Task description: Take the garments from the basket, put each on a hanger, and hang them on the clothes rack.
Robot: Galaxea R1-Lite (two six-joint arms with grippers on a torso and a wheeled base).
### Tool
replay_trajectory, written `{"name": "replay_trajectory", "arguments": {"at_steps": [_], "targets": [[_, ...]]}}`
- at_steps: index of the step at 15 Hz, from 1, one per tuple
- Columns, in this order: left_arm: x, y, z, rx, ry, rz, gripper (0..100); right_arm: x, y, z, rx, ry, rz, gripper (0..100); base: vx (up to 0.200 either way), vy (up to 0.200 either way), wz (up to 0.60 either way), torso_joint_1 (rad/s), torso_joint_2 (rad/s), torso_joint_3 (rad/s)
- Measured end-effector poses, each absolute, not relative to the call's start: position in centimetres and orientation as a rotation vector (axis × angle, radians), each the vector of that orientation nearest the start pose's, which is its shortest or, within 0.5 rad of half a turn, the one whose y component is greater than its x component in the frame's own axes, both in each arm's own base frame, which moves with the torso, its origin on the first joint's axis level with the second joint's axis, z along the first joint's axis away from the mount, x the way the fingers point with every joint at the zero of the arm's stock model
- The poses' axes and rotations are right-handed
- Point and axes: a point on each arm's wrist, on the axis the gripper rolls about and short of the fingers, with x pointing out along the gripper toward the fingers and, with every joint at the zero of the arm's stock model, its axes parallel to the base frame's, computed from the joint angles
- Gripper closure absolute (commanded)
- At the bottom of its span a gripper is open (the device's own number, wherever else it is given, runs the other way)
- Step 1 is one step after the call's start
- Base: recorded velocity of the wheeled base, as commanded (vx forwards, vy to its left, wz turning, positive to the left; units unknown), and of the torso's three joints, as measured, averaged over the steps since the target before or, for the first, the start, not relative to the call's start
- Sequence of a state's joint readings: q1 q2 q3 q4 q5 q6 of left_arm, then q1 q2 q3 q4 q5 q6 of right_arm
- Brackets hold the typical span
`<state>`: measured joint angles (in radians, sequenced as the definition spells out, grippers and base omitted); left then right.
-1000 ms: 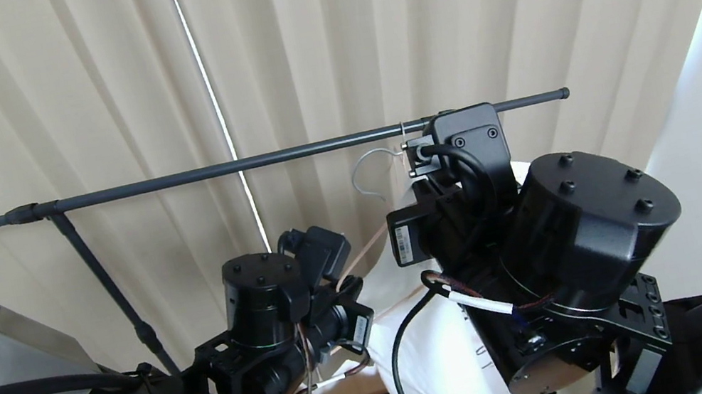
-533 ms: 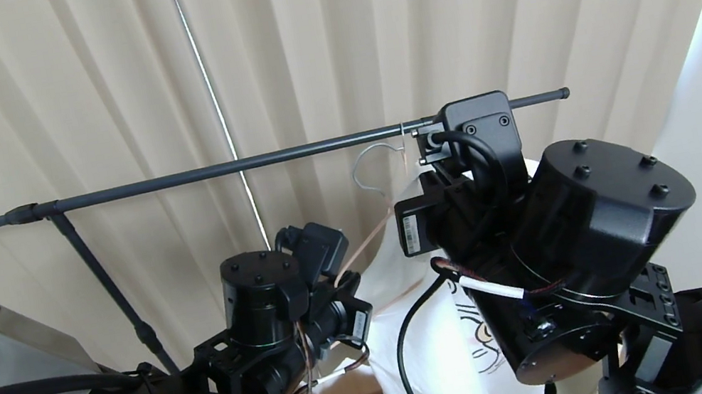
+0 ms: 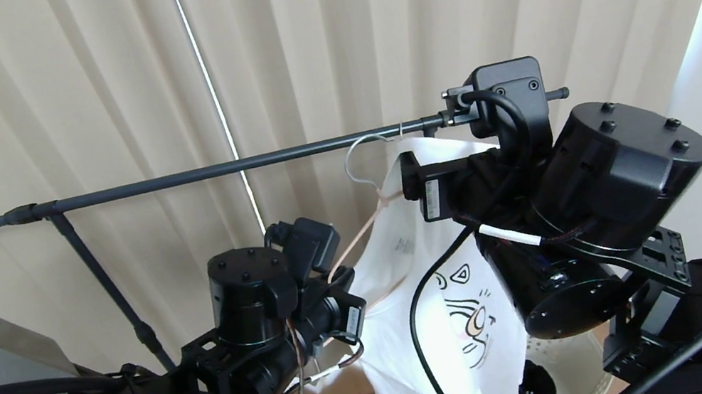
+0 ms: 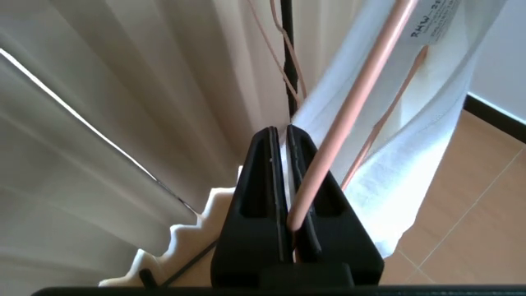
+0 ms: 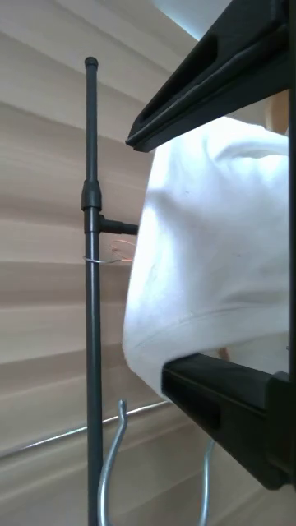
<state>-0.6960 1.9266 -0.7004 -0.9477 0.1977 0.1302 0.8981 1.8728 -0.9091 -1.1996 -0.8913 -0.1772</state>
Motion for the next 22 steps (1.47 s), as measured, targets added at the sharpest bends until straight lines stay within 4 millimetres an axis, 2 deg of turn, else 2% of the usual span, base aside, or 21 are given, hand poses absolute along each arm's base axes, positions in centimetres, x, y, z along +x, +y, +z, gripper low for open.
{"name": "replay_trajectory", "arguments": {"at_steps": [22], "targets": [[27.4, -19.8, 12.9, 0.206, 0.165, -0.452, 100, 22.6, 26.2, 19.0, -0.048, -0.110, 0.010, 0, 0.000, 0.000, 0.00, 0.000, 0.00, 0.000]]}}
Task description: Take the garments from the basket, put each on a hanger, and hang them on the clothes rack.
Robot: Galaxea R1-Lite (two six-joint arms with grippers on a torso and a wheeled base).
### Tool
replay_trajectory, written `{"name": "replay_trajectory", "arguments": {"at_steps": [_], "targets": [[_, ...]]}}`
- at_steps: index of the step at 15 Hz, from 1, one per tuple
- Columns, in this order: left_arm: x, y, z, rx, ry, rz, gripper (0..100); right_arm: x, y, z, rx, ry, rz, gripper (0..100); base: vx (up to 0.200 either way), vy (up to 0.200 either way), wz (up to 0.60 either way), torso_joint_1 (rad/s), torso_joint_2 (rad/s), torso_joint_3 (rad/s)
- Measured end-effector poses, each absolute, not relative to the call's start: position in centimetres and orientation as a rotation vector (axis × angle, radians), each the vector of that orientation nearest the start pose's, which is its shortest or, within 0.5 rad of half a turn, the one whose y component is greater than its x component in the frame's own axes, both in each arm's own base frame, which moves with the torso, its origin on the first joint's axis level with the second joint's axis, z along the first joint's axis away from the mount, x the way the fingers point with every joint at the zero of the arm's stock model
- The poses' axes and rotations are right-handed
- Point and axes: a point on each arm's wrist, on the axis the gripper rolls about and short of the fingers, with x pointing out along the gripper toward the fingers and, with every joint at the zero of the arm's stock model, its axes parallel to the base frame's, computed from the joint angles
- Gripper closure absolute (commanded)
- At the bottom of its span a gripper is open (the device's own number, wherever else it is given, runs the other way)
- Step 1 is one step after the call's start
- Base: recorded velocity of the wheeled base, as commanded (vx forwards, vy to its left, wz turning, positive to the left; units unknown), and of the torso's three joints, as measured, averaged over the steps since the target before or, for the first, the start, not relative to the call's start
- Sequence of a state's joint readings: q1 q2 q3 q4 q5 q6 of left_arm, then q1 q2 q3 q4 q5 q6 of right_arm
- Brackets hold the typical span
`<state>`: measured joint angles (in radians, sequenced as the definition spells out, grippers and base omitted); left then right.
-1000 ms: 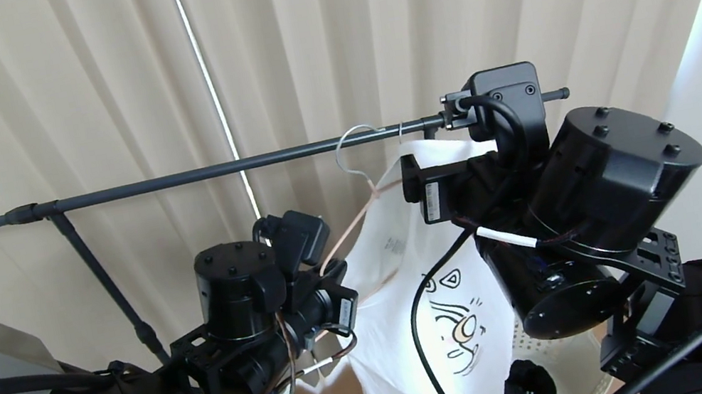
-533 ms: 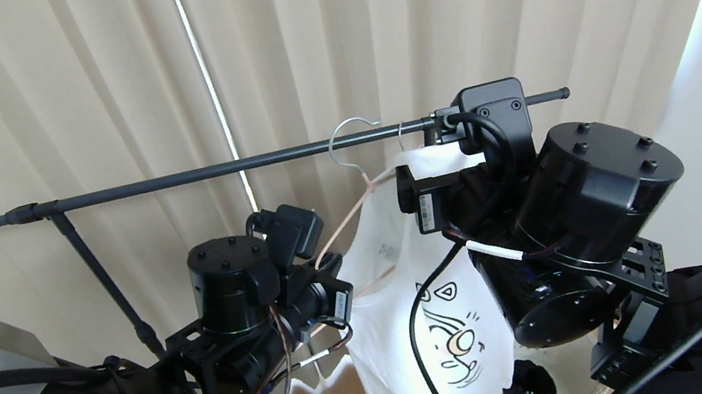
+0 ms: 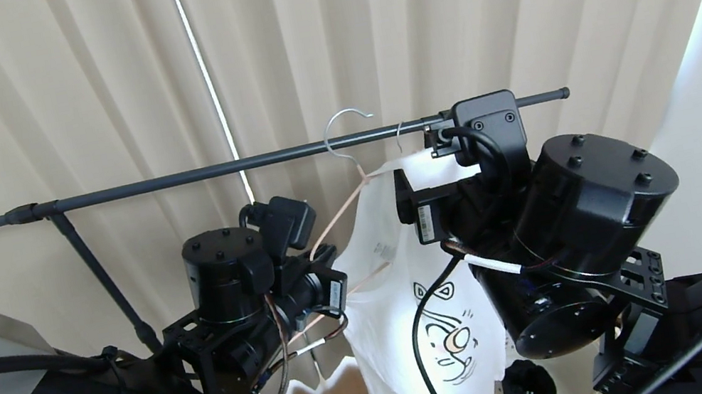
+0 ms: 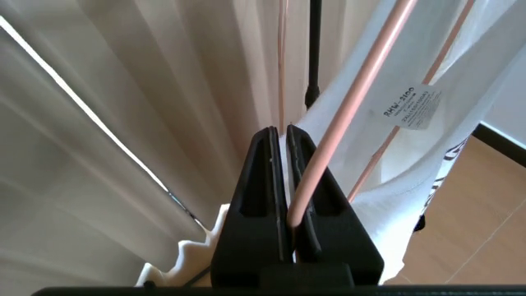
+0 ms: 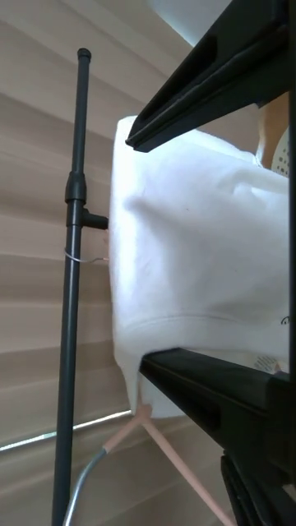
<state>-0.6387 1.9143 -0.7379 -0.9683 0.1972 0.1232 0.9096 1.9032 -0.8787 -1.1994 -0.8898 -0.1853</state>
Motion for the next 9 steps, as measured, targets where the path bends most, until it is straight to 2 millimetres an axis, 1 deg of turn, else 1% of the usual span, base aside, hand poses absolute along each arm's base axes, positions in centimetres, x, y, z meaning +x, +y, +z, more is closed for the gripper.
{"name": "replay_trajectory", "arguments": {"at_steps": [3, 9], "targets": [[27.92, -19.28, 13.15, 0.191, 0.159, -0.429, 100, 22.39, 26.31, 18.64, -0.059, -0.102, 0.017, 0, 0.000, 0.000, 0.00, 0.000, 0.00, 0.000], [28.11, -19.17, 13.26, 0.183, 0.156, -0.425, 100, 22.41, 26.41, 18.12, -0.078, -0.091, 0.021, 0, 0.000, 0.000, 0.00, 0.000, 0.00, 0.000]]}}
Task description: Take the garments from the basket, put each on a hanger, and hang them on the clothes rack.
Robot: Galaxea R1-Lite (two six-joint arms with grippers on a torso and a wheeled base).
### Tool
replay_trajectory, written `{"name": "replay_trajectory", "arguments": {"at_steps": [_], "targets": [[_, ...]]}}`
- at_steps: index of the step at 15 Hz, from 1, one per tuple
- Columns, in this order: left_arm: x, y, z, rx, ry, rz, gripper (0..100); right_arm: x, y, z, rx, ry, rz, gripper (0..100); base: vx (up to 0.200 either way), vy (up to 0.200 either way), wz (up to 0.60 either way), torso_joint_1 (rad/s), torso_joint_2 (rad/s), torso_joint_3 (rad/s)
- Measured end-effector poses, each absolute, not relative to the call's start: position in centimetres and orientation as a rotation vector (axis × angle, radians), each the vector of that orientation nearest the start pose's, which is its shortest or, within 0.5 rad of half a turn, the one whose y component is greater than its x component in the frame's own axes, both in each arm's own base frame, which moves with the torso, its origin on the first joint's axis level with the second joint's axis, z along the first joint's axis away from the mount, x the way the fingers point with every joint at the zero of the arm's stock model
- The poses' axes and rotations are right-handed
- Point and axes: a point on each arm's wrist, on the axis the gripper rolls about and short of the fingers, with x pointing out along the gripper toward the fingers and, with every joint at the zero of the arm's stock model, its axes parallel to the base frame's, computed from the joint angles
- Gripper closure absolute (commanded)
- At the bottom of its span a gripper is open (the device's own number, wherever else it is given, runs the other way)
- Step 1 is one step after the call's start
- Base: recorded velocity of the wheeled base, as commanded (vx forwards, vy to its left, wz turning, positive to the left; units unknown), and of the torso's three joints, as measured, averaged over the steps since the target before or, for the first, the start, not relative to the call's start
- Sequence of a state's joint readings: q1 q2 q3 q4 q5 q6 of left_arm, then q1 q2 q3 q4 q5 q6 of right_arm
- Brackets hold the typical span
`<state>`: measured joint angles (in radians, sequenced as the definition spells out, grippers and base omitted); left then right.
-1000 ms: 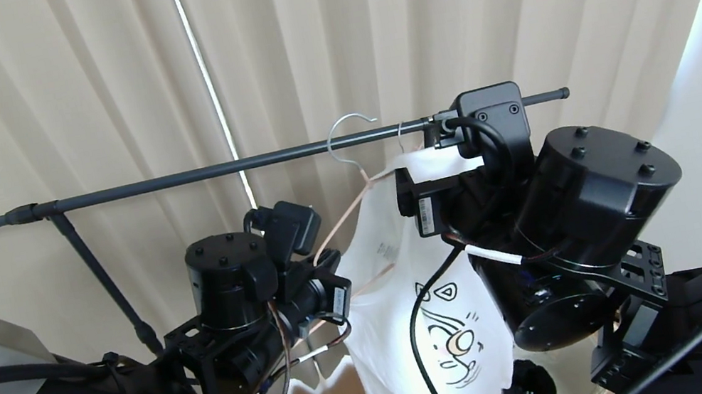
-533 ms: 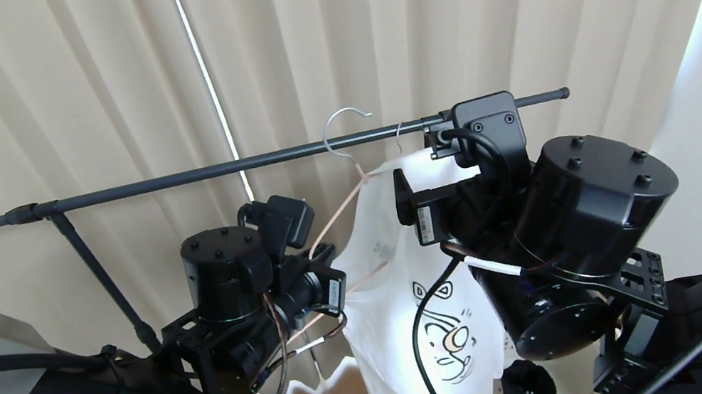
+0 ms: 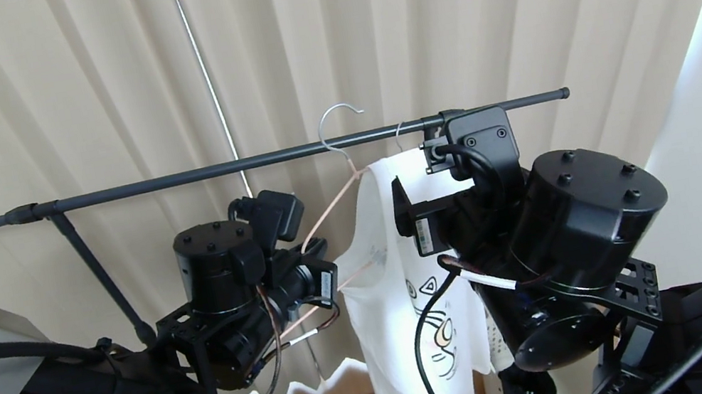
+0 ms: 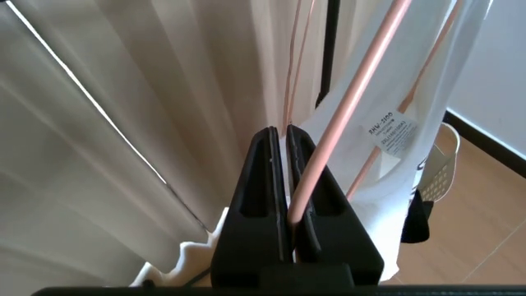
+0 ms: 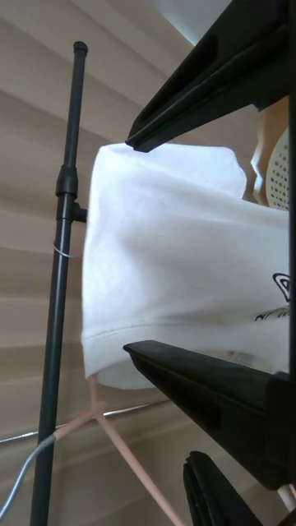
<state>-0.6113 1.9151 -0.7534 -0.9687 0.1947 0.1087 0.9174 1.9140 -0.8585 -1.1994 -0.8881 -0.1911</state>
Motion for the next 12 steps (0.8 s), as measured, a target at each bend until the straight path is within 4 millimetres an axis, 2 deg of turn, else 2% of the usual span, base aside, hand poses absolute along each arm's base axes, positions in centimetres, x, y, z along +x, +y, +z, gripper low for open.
{"name": "replay_trajectory", "arguments": {"at_steps": [3, 5, 9, 12], "targets": [[28.3, -18.9, 13.2, 0.183, 0.158, -0.427, 100, 22.3, 26.0, 17.9, -0.117, -0.086, 0.032, 0, 0.000, 0.000, 0.00, 0.000, 0.00, 0.000], [28.6, -18.6, 13.1, 0.184, 0.162, -0.427, 100, 22.4, 25.0, 17.9, -0.158, -0.088, 0.086, 0, 0.000, 0.000, 0.00, 0.000, 0.00, 0.000], [28.7, -17.7, 12.8, 0.177, 0.138, -0.459, 100, 22.9, 20.8, 18.5, -0.258, -0.072, 0.150, 0, 0.000, 0.000, 0.00, 0.000, 0.00, 0.000], [28.3, -16.8, 12.0, 0.182, 0.145, -0.486, 100, 22.1, 17.4, 19.2, -0.404, 0.068, 0.241, 0, 0.000, 0.000, 0.00, 0.000, 0.00, 0.000]]}}
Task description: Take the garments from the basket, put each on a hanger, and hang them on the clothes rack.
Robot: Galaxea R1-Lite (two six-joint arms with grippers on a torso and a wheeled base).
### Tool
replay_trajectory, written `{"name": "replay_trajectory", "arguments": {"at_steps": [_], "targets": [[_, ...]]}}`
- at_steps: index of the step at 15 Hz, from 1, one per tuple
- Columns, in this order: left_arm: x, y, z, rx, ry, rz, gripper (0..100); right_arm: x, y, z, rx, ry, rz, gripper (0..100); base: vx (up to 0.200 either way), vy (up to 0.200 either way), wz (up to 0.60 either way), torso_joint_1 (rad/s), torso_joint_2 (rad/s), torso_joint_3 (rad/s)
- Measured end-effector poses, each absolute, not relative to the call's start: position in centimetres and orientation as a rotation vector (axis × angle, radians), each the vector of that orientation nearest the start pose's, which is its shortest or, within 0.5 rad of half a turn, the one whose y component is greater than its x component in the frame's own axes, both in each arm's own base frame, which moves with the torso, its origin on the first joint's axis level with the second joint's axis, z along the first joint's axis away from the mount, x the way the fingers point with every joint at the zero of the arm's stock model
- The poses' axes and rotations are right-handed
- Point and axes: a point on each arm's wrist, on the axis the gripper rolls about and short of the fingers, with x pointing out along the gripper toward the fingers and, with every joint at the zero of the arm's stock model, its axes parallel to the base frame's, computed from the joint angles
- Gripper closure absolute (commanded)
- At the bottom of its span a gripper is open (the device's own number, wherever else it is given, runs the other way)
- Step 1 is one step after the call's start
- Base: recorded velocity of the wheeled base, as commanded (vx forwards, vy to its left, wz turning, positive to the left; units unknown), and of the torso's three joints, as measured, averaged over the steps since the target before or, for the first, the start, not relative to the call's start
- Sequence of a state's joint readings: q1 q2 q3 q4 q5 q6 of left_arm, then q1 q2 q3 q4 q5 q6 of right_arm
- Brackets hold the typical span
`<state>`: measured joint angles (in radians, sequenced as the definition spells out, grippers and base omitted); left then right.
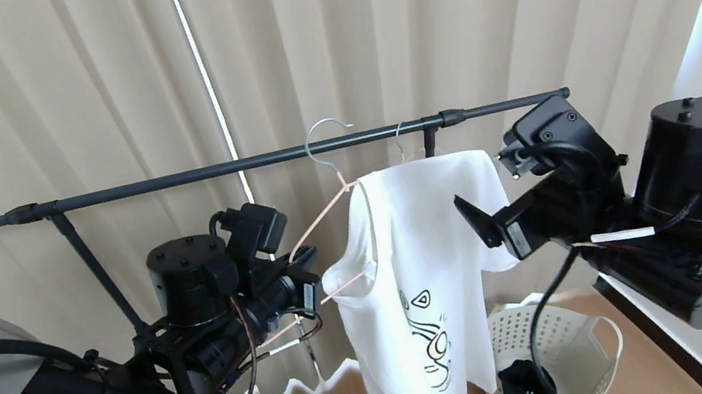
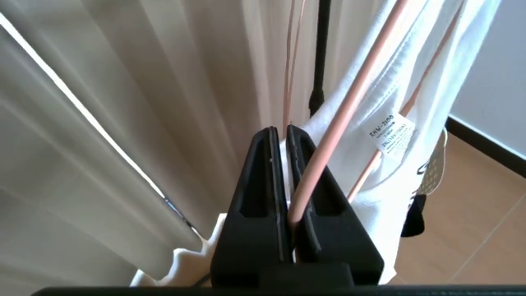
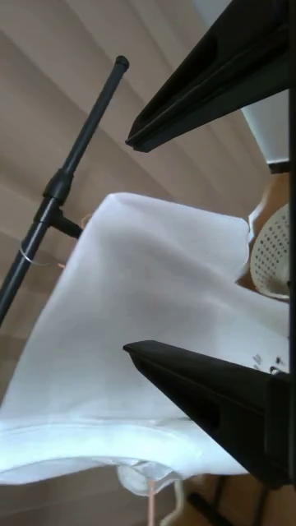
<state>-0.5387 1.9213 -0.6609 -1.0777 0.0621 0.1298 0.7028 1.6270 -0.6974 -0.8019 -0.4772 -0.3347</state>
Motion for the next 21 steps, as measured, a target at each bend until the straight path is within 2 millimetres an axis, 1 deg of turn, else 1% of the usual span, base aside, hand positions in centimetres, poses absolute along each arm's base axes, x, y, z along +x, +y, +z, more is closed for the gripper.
{"name": "replay_trajectory", "arguments": {"at_steps": [2, 3, 4, 5, 6, 8, 10, 12, 14, 17, 18, 20, 21], "targets": [[27.6, -16.3, 11.3, 0.183, 0.143, -0.504, 100, 20.6, 15.0, 20.0, -0.485, 0.216, 0.341, 0, 0.000, 0.000, 0.00, 0.000, 0.00, 0.000], [27.2, -16.2, 11.0, 0.185, 0.143, -0.521, 100, 19.6, 13.7, 20.8, -0.500, 0.266, 0.384, 0, 0.000, 0.000, 0.00, 0.000, 0.00, 0.000], [27.0, -16.1, 10.8, 0.190, 0.146, -0.531, 100, 19.0, 12.8, 22.1, -0.485, 0.258, 0.415, 0, 0.000, 0.000, 0.00, 0.000, 0.00, 0.000], [26.7, -16.0, 10.5, 0.206, 0.140, -0.552, 100, 18.3, 12.0, 22.6, -0.486, 0.293, 0.458, 0, 0.000, 0.000, 0.00, 0.000, 0.00, 0.000], [26.1, -15.8, 10.1, 0.231, 0.137, -0.592, 100, 17.4, 11.0, 22.6, -0.489, 0.365, 0.533, 0, 0.000, 0.000, 0.00, 0.000, 0.00, 0.000], [25.2, -15.5, 9.3, 0.266, 0.148, -0.684, 100, 16.6, 9.7, 23.2, -0.458, 0.404, 0.614, 0, 0.000, 0.000, 0.00, 0.000, 0.00, 0.000], [24.8, -15.4, 8.9, 0.299, 0.154, -0.725, 100, 16.5, 9.3, 23.6, -0.436, 0.411, 0.686, 0, 0.000, 0.000, 0.00, 0.000, 0.00, 0.000], [24.6, -15.4, 8.8, 0.315, 0.148, -0.758, 100, 17.3, 9.2, 23.8, -0.473, 0.413, 0.773, 0, 0.000, 0.000, 0.00, 0.000, 0.00, 0.000], [24.5, -15.6, 8.8, 0.315, 0.147, -0.774, 100, 18.8, 9.0, 23.8, -0.542, 0.426, 0.859, 0, 0.000, 0.000, 0.00, 0.000, 0.00, 0.000], [24.0, -16.1, 9.0, 0.313, 0.121, -0.799, 100, 21.5, 8.9, 22.9, -0.638, 0.502, 0.991, 0, 0.000, 0.000, 0.00, 0.000, 0.00, 0.000], [23.7, -16.2, 9.2, 0.310, 0.098, -0.805, 100, 22.6, 9.0, 22.6, -0.652, 0.519, 1.064, 0, 0.000, 0.000, 0.00, 0.000, 0.00, 0.000], [23.0, -16.5, 9.0, 0.309, 0.091, -0.825, 100, 24.4, 9.1, 22.1, -0.619, 0.535, 1.206, 0, 0.000, 0.000, 0.00, 0.000, 0.00, 0.000], [22.8, -16.5, 9.0, 0.310, 0.093, -0.830, 100, 25.2, 9.1, 21.8, -0.590, 0.560, 1.245, 0, 0.000, 0.000, 0.00, 0.000, 0.00, 0.000]]}}
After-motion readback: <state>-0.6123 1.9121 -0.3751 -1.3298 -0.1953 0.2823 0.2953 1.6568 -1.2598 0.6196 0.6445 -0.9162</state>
